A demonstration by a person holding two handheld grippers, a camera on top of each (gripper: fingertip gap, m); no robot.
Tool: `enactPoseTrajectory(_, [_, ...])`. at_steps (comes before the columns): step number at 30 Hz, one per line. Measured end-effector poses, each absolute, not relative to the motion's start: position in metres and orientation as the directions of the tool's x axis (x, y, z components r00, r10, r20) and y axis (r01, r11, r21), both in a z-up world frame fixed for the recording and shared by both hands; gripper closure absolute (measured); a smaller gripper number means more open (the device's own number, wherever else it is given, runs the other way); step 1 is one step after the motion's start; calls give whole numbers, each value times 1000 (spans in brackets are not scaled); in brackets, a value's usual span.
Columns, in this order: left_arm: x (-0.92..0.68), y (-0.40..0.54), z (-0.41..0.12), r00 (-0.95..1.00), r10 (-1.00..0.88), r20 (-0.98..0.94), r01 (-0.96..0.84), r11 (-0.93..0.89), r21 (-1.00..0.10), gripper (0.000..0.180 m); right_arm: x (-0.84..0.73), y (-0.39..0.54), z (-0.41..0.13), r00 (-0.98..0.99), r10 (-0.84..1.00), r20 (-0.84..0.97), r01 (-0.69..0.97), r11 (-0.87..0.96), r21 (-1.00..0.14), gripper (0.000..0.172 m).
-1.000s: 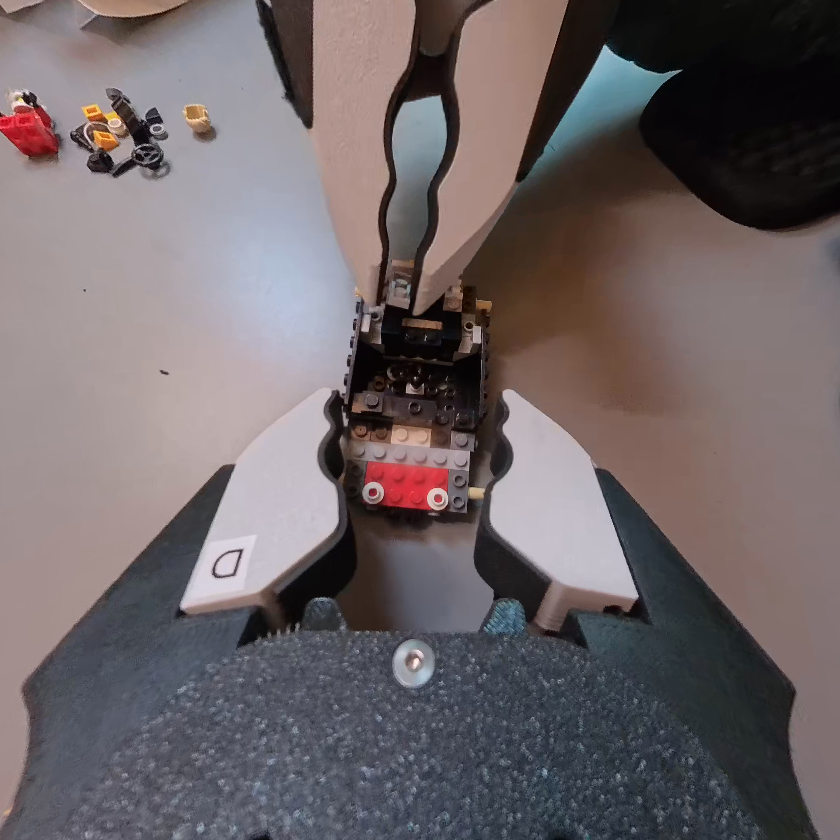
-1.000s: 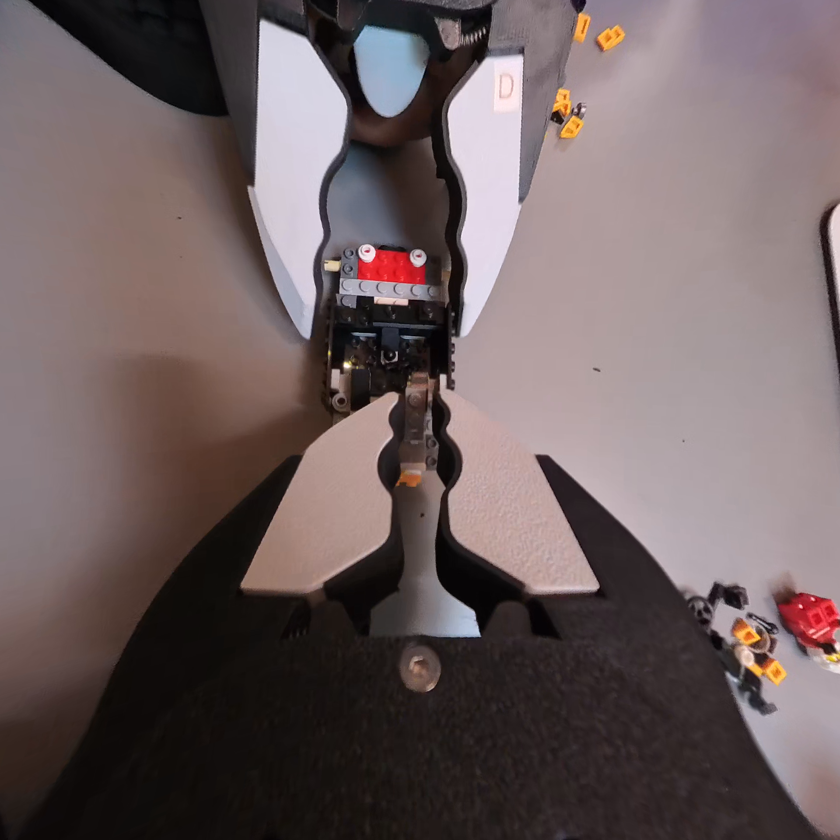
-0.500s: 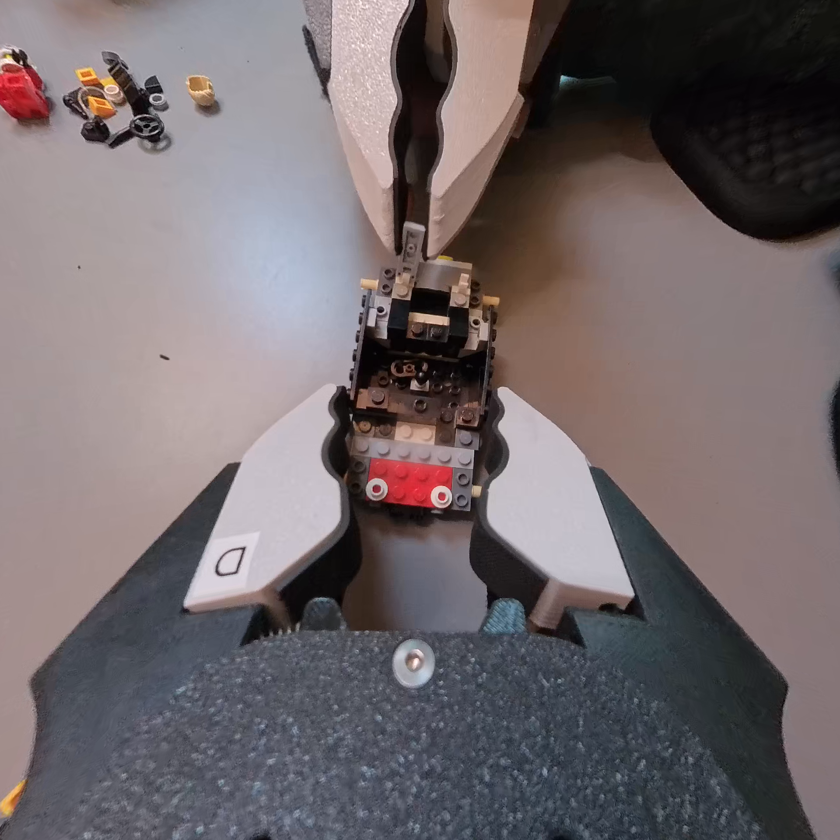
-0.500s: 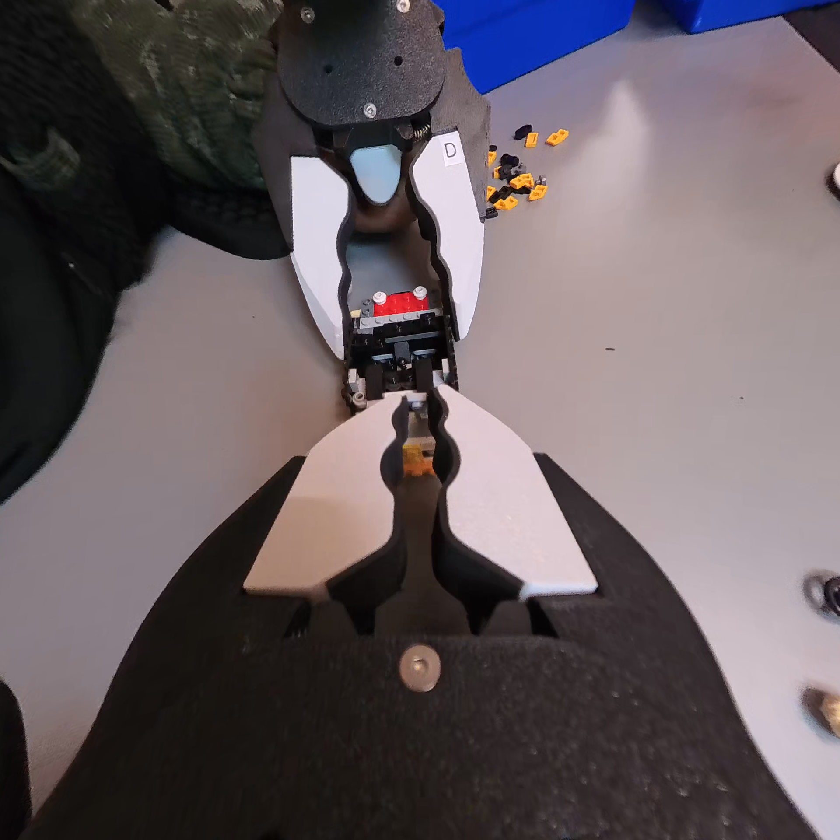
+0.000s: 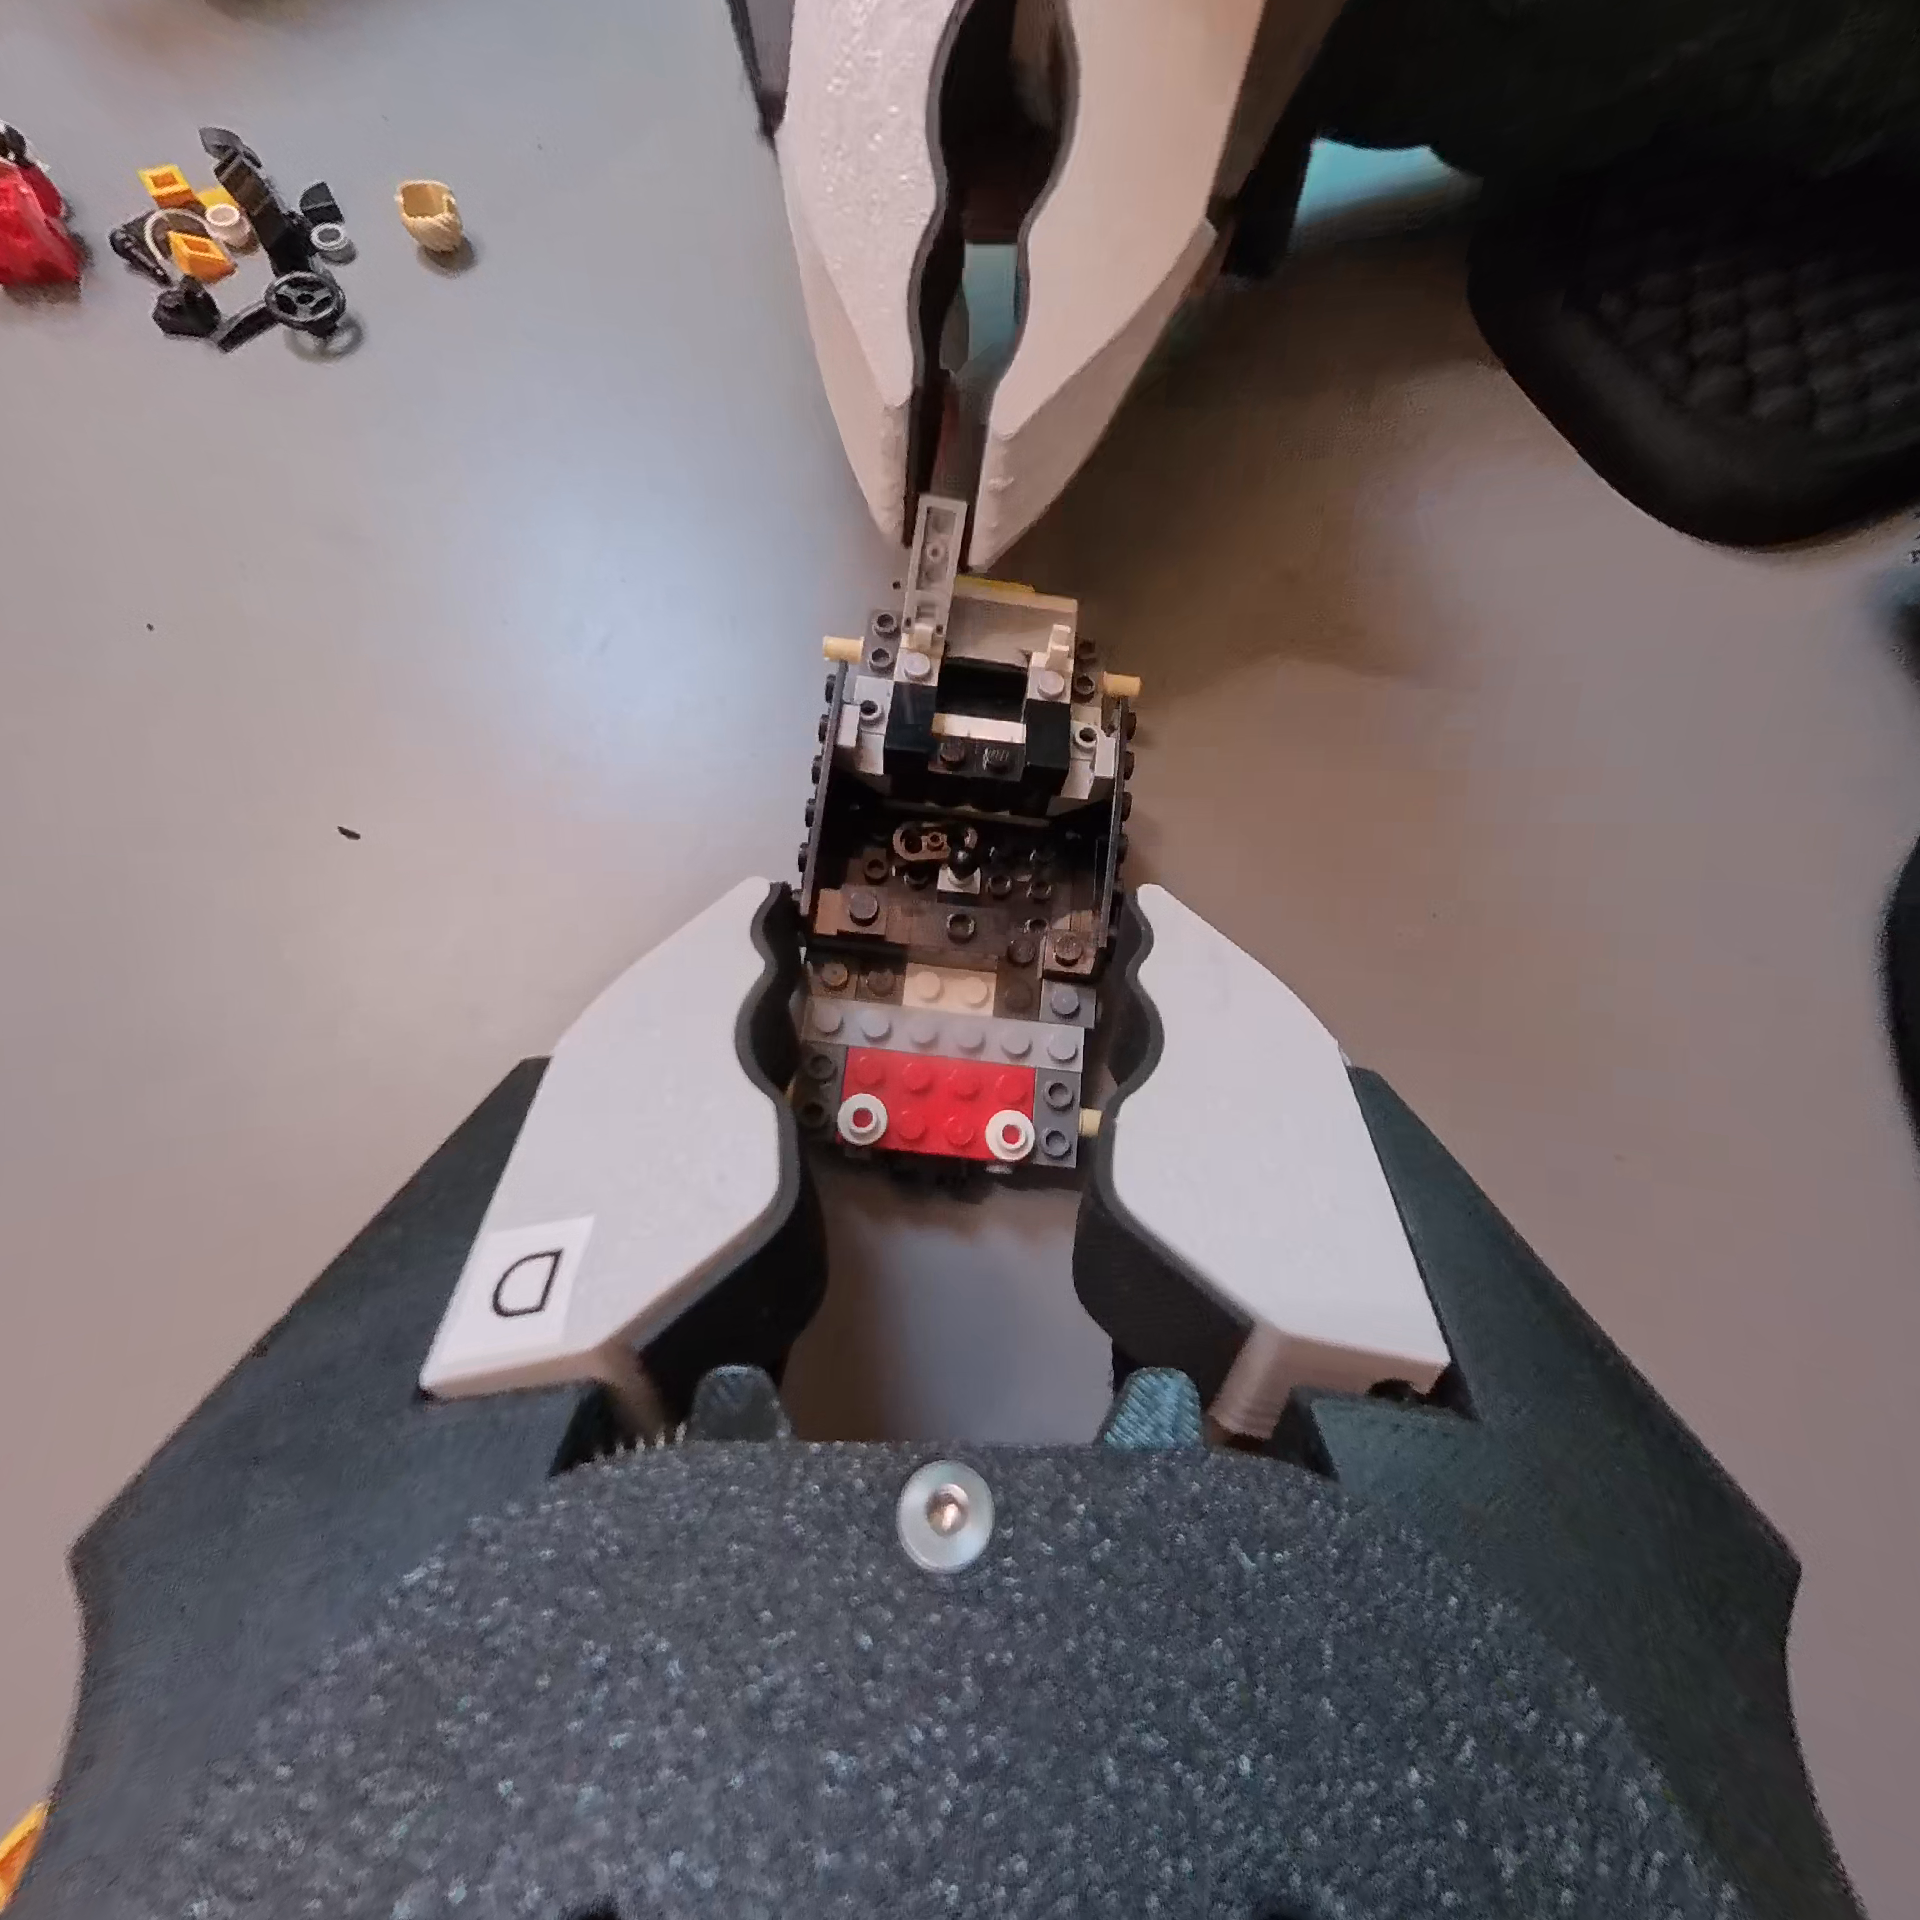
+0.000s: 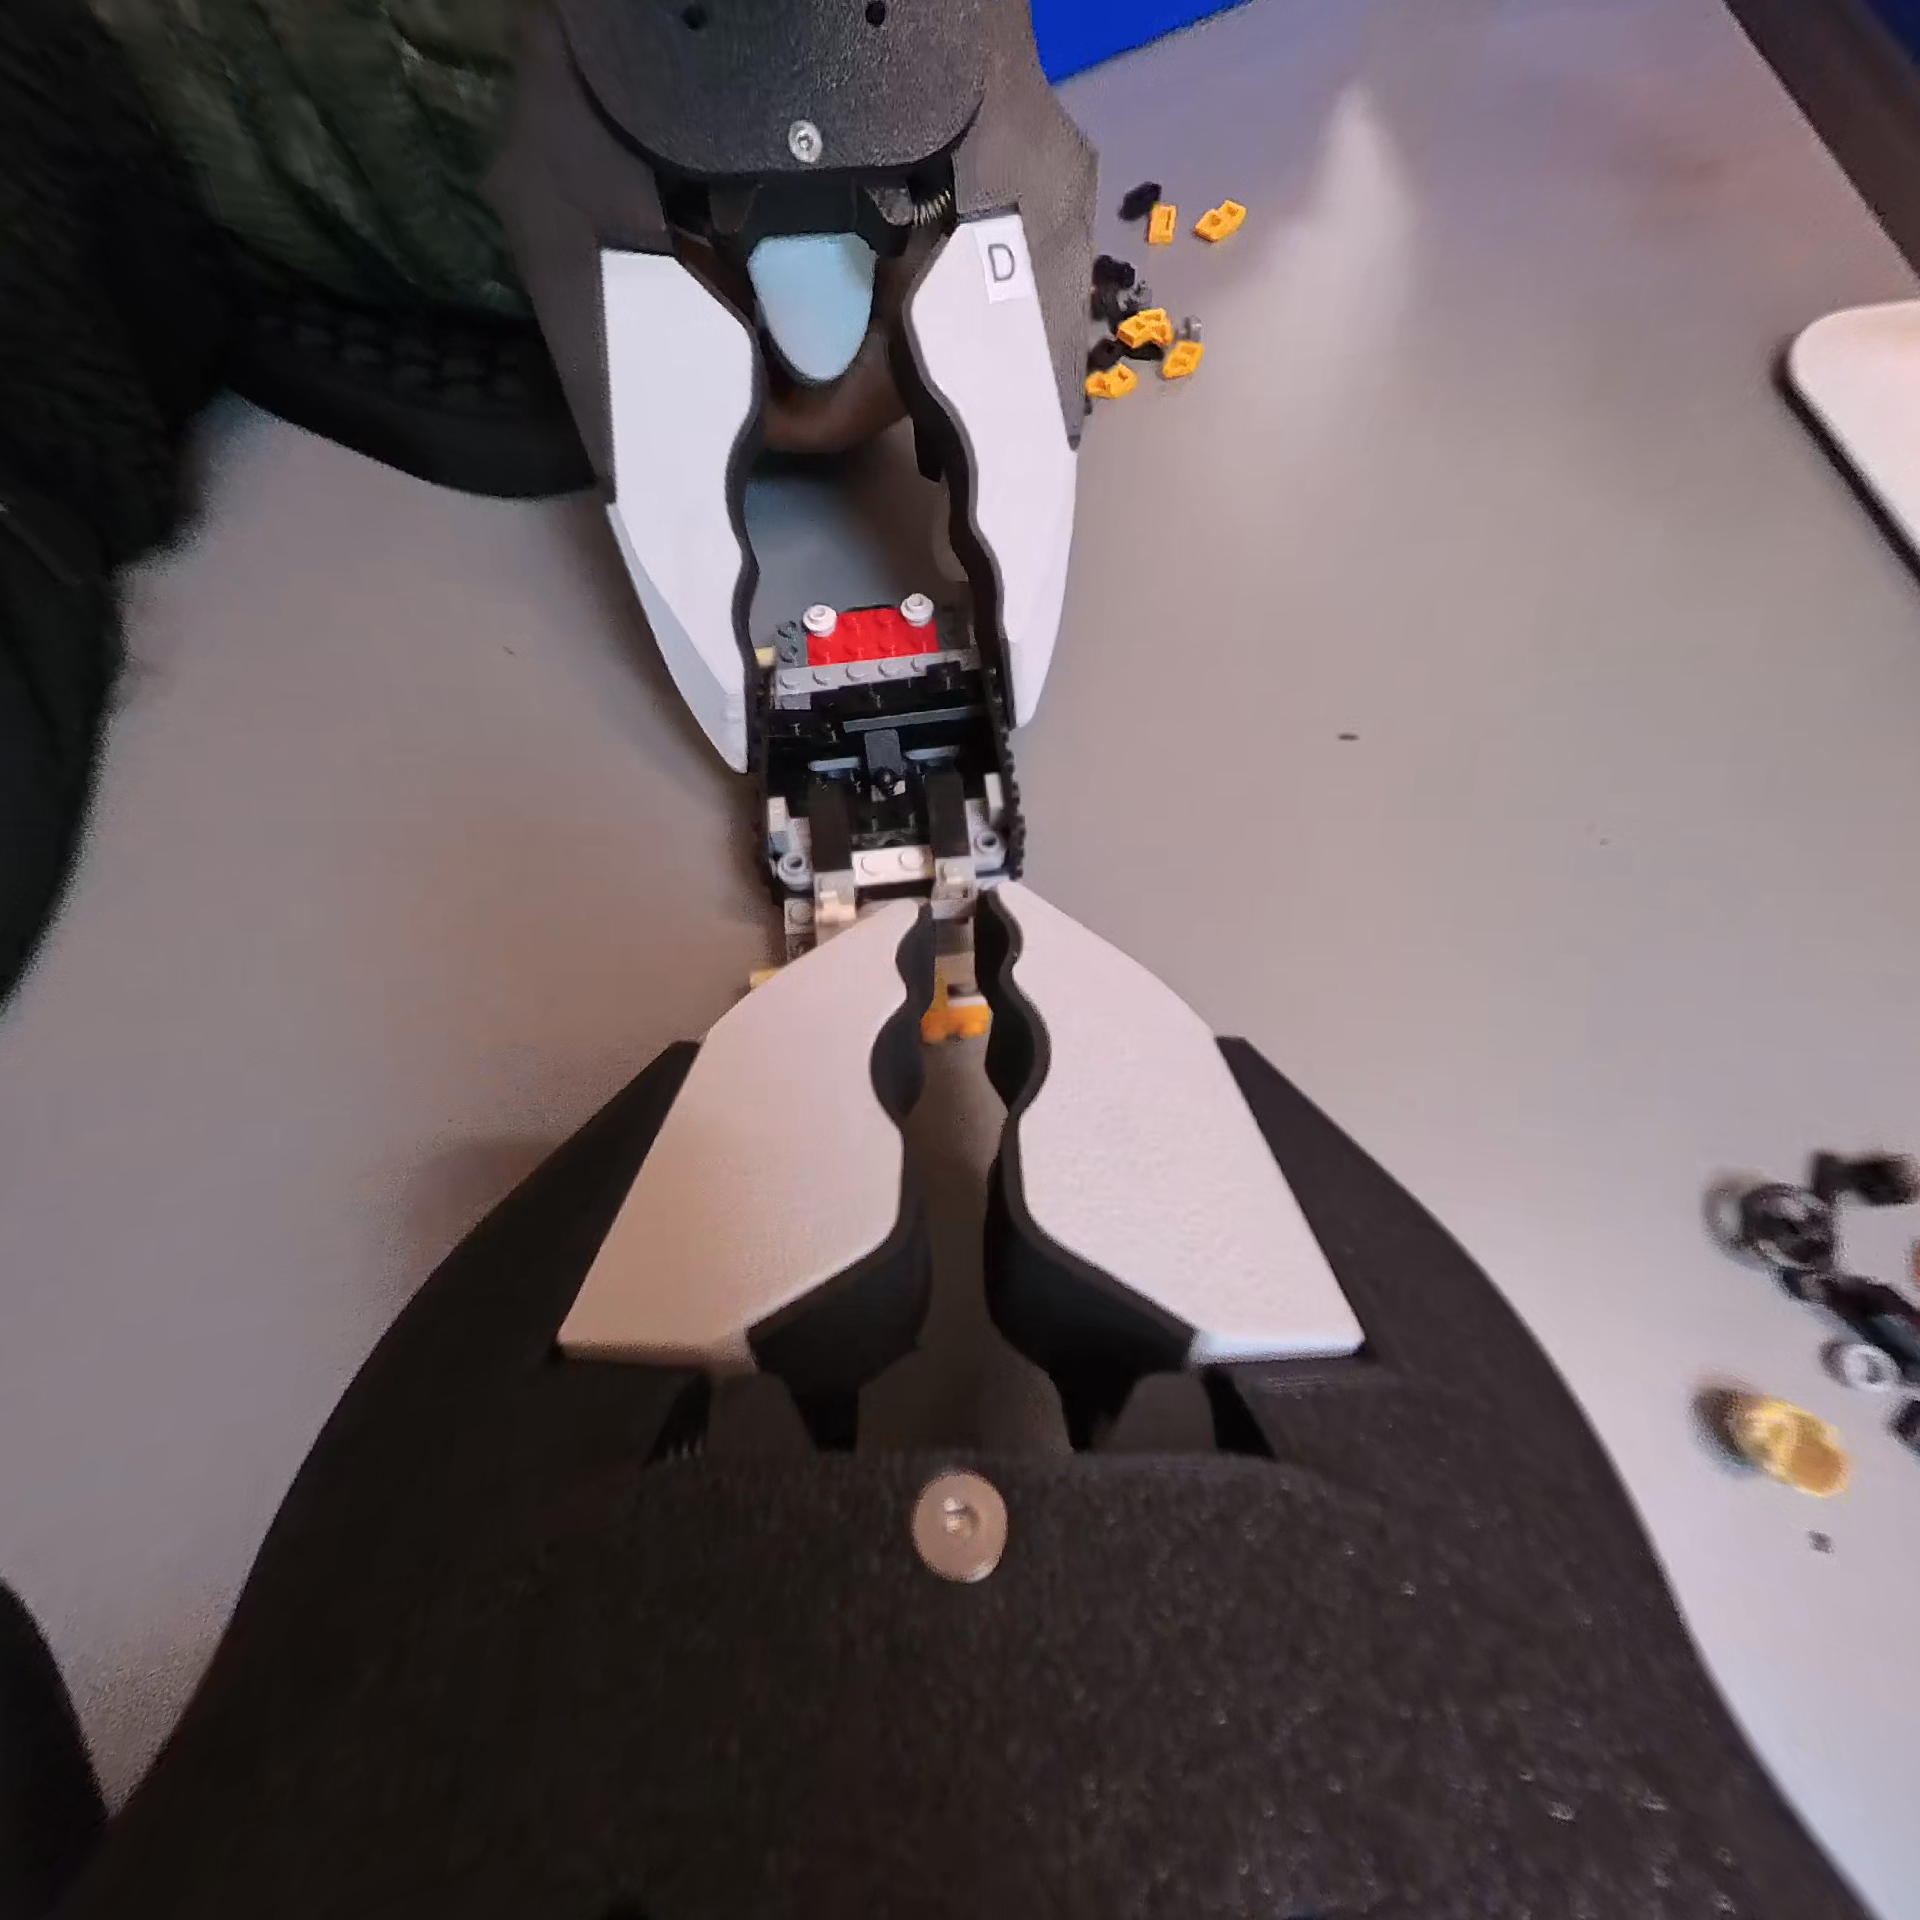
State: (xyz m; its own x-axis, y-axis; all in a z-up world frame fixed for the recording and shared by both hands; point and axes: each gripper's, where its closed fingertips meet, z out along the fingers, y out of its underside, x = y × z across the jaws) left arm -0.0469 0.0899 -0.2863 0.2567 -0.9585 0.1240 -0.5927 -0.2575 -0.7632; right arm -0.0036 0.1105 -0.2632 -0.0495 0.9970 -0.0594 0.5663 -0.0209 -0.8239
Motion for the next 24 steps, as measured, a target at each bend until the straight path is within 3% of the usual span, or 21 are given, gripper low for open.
enactPoseTrajectory(5, [-45,91,-287,257,-962,90,-616,-235,-752,123,-18,111,-263,18,999,-47,601,-48,-798,165])
enactPoseTrajectory(11, [-48,95,-288,282,-956,81,-614,-244,-750,123,-19,123,-262,160,875,-456,457,-476,-751,168])
enactPoseTrajectory(17, [-49,96,-288,285,-955,76,-615,-243,-750,123,-21,124,-261,173,721,-671,366,-679,-636,170])
enactPoseTrajectory(19, [-49,97,-288,293,-953,79,-612,-250,-750,123,-21,126,-260,166,716,-678,347,-686,-639,172])
enactPoseTrajectory(24, [-49,95,-288,292,-953,84,-609,-253,-752,123,-15,125,-239,125,898,-422,412,-434,-801,172])
